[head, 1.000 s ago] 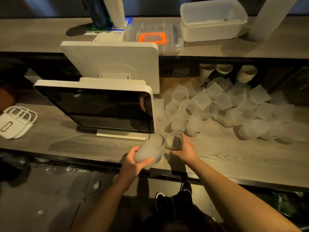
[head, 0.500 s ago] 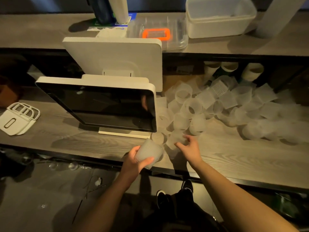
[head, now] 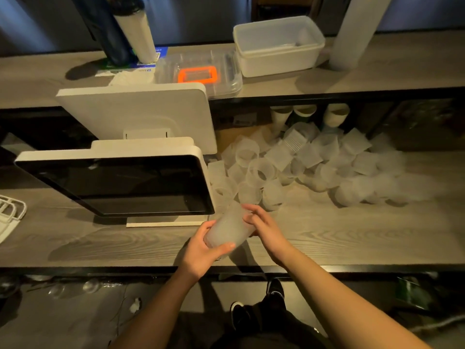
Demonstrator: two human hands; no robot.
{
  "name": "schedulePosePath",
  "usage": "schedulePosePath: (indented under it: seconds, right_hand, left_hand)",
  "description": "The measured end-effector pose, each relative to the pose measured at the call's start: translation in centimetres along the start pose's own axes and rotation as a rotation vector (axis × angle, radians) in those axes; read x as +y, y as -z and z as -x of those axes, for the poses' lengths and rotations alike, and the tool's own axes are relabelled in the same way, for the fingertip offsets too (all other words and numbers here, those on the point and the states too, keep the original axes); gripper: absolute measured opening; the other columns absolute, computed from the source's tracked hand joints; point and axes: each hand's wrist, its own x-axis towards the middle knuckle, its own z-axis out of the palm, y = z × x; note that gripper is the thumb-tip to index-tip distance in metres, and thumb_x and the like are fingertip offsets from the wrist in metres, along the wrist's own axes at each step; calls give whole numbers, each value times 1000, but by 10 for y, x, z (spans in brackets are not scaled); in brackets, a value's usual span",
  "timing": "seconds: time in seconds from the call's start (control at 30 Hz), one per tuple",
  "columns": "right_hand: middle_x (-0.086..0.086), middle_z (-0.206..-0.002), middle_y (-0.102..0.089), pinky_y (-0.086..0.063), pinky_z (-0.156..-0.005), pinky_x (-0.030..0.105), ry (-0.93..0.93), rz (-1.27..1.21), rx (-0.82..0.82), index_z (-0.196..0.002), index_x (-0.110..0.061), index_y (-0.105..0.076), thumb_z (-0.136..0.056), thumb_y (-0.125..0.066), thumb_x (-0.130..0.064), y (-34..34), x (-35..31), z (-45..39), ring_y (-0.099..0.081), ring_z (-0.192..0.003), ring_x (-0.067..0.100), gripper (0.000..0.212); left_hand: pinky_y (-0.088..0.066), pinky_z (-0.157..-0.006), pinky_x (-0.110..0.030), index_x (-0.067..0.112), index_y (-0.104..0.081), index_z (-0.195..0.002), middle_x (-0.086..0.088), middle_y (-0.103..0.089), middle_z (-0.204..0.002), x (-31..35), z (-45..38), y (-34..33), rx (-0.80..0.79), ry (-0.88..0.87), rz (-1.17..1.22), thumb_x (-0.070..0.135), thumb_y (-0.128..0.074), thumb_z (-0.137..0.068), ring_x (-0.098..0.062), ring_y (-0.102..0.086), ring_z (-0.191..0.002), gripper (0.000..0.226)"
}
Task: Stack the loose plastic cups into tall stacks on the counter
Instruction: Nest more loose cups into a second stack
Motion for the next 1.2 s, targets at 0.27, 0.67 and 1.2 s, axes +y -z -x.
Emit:
schedulePosePath:
  seconds: [0.27, 0.67, 1.2]
  right_hand:
    - [-2, -126, -59, -46, -97, 17, -71, 45, -143, -132, -17, -54, -97, -47, -52, -25, 14, 10, -55, -116, 7, 50]
    - [-10, -127, -53, -45, -92, 16, -61, 327, -49, -138, -24, -44, -83, -76, -46, -47, 59, -8, -53, -118, 7, 67]
    - [2, -148, -46, -37, -112, 30, 146, 953, -84, -151, -17, -36, -85, -76, -33, -65, 79, -16, -44, -135, 18, 79]
  left_hand:
    - [-62, -78, -42, 31, -56, -121, 0, -62, -120, -10, 4, 6, 52, 25, 35, 50, -91, -47, -20, -64, -106, 84]
    - [-52, -61, -13, 21, -50, -128, -1, -58, -117, -51, 34, 50, 246, 135, 73, 16, -85, -74, -11, -60, -97, 65]
    - [-48, -69, -15, 20, -44, -138, 1, -53, -123, -71, 49, 72, 298, 186, 23, 27, -84, -76, -10, -56, -103, 74]
